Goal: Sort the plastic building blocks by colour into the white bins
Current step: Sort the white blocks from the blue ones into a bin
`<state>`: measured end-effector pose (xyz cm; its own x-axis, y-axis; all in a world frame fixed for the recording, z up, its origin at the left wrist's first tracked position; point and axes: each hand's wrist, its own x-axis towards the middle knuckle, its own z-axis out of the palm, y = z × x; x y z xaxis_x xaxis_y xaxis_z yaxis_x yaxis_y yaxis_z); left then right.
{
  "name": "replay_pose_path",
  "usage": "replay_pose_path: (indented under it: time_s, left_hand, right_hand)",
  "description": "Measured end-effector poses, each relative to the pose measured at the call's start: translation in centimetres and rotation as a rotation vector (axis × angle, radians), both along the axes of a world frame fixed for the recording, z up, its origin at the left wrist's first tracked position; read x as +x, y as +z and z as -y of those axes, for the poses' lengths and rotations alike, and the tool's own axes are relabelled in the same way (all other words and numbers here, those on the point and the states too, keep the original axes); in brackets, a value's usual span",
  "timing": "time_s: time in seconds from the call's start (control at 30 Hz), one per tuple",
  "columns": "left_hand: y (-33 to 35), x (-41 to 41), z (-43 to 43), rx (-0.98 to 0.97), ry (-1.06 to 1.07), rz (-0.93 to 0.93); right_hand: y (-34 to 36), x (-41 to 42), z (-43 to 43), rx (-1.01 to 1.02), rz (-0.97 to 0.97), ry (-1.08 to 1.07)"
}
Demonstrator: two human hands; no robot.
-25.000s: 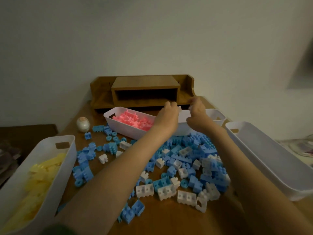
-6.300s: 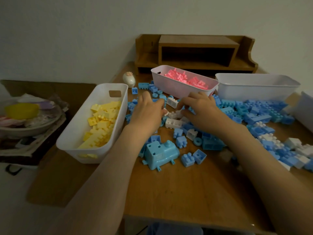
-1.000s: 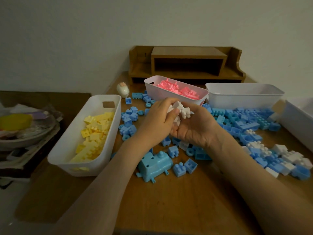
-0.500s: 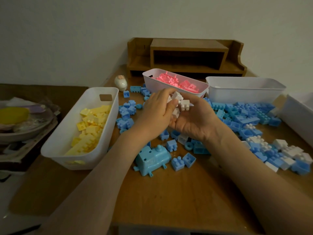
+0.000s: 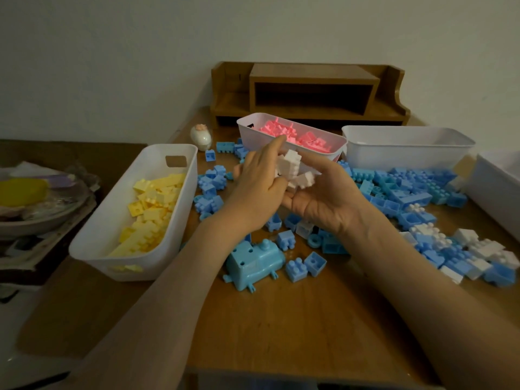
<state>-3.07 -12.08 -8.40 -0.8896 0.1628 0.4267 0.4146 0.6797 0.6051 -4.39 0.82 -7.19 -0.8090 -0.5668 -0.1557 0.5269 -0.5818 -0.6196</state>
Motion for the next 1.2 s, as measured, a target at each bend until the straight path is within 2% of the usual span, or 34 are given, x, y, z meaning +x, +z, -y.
replay_pose_path:
  time_s: [0.1, 0.27, 0.4, 0.43, 0.5, 0.6, 0.67, 0.73, 0.87, 0.93, 1.07, 1.2]
  left_hand:
    - [0.0, -0.5, 0.1, 0.037, 0.020, 0.024]
    - [-0.2, -0.8, 0.4, -0.031, 0.008, 0.042]
    - [0.4, -0.8, 0.6, 0.044, 0.041, 0.109]
    - [0.8, -0.8, 0.5, 0.070, 0.062, 0.137]
    - [1.7, -0.8, -0.2, 0.078, 0.105, 0.136]
    - [3.8, -0.8, -2.2, 0.015, 0.136, 0.087]
    - [5.1, -1.5, -4.2, -0.014, 0.151, 0.084]
    - [6.0, -3.0, -6.5, -0.056, 0.167, 0.077]
    - [6.4, -7.5, -11.4, -0.123, 0.106, 0.040]
    - [6.3, -9.7, -13.6, -0.176, 0.077, 0.046]
    - [5.5, -13.3, -15.8, -0.198, 0.044, 0.125]
    - [4.6, -15.2, -16.8, -0.337, -0.059, 0.207]
  right_hand:
    - [-0.1, 0.2, 0.2, 0.057, 0.004, -0.014]
    - [-0.1, 0.1, 0.4, 0.217, 0.043, -0.111]
    - [0.4, 0.1, 0.0, 0.650, -0.169, -0.135]
    - [0.6, 0.0, -0.2, 0.700, -0.216, -0.142]
    - [1.1, -0.4, -0.9, 0.680, -0.224, -0.162]
    - [2.3, -1.1, -2.6, 0.538, -0.186, -0.161]
    - [3.1, -1.6, -4.3, 0.535, -0.210, -0.211]
    - [3.9, -2.6, -6.6, 0.685, -0.275, -0.363]
    - [3.9, -6.7, -10.9, 1.234, -0.435, -0.748]
    - [3.6, -9.1, -12.6, 1.422, -0.527, -0.867]
    - [2.7, -12.3, -14.2, 1.635, -0.685, -0.828]
    - [2.4, -13.8, -14.2, 1.896, -0.767, -0.560]
